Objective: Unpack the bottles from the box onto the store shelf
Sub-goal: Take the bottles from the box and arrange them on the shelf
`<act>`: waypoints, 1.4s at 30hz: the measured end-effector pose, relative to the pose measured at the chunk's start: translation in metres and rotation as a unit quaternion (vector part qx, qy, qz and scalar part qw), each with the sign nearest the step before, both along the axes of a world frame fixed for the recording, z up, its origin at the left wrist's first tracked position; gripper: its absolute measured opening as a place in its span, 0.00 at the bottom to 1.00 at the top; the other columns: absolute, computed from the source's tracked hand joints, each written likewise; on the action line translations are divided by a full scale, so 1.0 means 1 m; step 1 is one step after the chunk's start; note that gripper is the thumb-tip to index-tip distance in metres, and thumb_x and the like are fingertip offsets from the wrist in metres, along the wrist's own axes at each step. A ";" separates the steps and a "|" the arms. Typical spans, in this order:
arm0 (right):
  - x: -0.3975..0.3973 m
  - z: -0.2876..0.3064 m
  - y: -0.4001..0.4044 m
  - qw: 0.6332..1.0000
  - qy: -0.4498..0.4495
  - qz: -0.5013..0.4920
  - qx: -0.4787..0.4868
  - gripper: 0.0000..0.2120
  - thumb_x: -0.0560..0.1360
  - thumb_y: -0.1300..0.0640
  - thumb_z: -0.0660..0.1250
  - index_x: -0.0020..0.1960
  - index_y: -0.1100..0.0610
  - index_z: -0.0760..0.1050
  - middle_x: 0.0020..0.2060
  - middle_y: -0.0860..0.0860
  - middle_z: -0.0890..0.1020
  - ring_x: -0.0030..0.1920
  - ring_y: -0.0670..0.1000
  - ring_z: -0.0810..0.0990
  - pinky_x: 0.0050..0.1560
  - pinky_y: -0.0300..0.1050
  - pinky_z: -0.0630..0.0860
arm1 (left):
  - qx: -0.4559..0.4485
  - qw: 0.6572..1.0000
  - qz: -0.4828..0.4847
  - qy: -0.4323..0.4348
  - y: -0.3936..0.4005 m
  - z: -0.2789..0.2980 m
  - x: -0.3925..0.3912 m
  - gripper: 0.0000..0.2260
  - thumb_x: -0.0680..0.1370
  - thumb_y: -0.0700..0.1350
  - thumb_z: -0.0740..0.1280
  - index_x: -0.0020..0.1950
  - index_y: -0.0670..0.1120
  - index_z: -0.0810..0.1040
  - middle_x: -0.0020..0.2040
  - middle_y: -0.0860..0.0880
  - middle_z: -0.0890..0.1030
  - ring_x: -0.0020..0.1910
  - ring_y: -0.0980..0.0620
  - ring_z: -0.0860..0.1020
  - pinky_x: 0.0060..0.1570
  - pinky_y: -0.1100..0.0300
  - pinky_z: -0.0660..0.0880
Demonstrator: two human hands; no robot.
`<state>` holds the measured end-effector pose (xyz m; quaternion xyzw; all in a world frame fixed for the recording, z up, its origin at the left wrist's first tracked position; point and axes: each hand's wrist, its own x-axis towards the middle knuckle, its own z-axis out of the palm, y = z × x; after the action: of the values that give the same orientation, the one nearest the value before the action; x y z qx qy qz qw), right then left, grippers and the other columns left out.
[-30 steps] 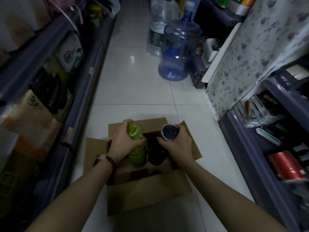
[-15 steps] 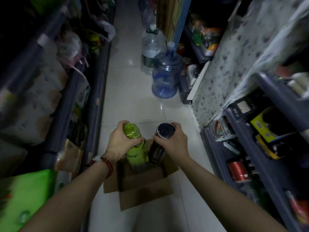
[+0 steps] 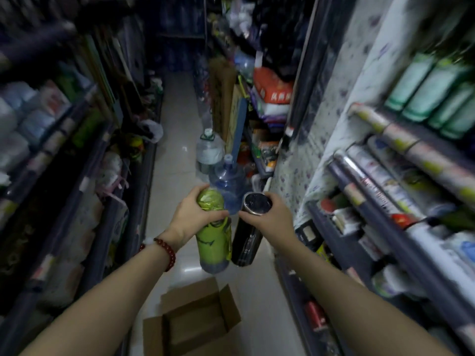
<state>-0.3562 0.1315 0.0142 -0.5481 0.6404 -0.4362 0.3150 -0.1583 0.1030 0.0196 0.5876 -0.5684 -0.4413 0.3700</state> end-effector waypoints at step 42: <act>-0.200 0.398 0.123 0.917 0.002 -0.310 -0.251 0.24 0.55 0.50 0.82 0.49 0.53 0.82 0.45 0.51 0.87 0.49 0.52 0.85 0.55 0.54 0.81 | -0.262 0.820 -0.458 0.222 -0.012 0.397 -0.278 0.33 0.51 0.61 0.80 0.53 0.67 0.75 0.61 0.50 0.78 0.56 0.50 0.80 0.57 0.50 0.78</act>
<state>-0.5564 0.2545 0.4124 -0.3836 0.6486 -0.6572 0.0152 -0.4368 0.0913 0.4167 0.0269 -0.7684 -0.5132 0.3814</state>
